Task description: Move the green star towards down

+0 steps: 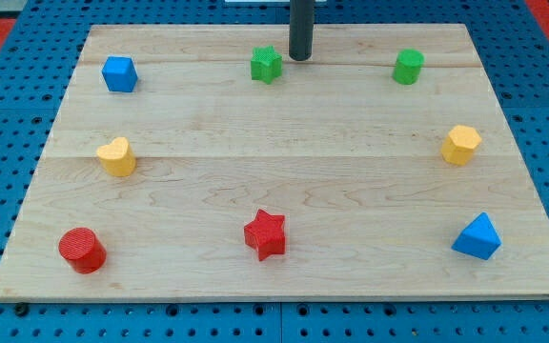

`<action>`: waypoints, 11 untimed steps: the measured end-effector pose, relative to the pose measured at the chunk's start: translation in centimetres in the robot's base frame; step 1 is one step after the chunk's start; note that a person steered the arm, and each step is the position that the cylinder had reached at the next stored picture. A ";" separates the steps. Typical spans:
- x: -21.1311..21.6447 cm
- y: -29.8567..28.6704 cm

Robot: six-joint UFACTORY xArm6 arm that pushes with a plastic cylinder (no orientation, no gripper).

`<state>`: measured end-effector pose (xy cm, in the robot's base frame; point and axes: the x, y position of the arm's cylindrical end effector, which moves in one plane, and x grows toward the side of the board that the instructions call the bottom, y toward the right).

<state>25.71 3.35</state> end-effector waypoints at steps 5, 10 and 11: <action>-4.8 -7.9; -3.5 -3.8; 0.9 -3.8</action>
